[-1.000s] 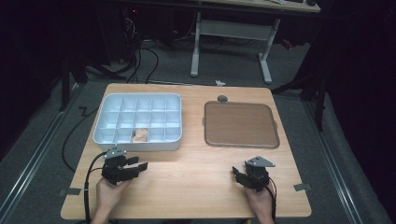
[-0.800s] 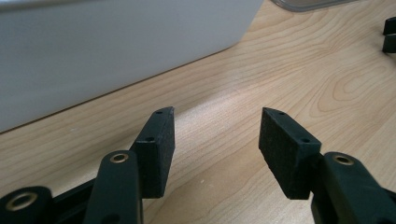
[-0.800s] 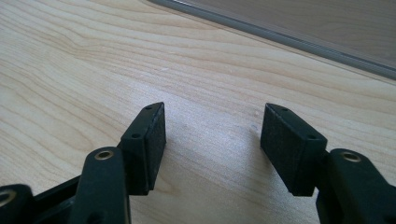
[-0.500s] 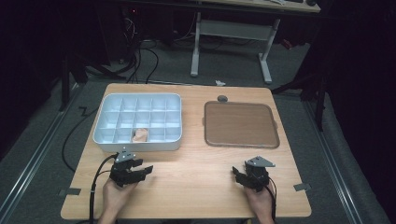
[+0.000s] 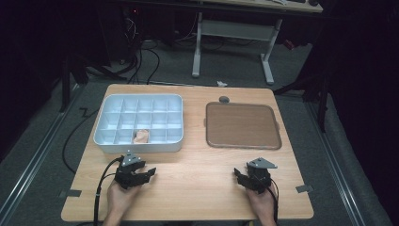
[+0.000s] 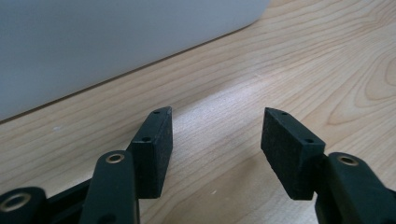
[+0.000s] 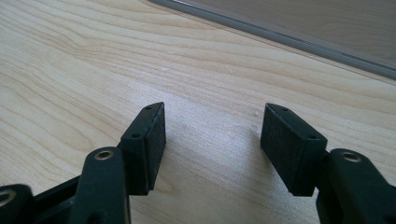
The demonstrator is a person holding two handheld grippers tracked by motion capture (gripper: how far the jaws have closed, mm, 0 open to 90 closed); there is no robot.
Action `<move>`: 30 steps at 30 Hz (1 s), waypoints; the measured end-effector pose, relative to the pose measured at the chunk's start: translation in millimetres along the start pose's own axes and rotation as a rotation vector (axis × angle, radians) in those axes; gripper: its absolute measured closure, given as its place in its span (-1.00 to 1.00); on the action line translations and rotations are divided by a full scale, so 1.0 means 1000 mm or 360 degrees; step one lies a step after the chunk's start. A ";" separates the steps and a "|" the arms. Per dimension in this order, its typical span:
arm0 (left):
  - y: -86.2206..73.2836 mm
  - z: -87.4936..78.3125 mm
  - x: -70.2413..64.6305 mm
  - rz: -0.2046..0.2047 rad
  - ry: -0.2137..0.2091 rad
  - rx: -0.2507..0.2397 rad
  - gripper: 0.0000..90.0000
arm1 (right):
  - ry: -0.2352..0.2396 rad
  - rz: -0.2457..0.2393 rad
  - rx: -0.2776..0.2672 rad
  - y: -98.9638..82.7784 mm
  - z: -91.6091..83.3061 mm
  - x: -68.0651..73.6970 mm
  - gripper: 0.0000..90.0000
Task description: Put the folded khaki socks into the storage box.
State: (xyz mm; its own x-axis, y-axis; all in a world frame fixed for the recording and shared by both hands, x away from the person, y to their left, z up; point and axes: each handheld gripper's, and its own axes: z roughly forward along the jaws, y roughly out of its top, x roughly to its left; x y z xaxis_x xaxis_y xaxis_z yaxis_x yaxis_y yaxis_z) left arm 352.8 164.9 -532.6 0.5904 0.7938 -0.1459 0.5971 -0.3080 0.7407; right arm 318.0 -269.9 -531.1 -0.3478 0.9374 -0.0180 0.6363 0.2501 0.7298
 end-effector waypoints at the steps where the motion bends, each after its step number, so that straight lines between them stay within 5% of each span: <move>1: 0.000 0.000 0.000 -0.0004 0.0000 -0.0007 -0.02 | 0.0000 0.0000 0.0000 0.000 0.000 0.000 -0.10; 19: -0.002 0.006 -0.012 0.0132 0.0171 -0.0007 -0.20 | 0.0001 -0.0001 0.0000 0.000 0.000 0.000 -0.10; 30: -0.002 0.006 -0.012 0.0127 0.0166 -0.0004 -0.24 | 0.0000 -0.0003 0.0000 0.000 0.000 0.000 -0.11</move>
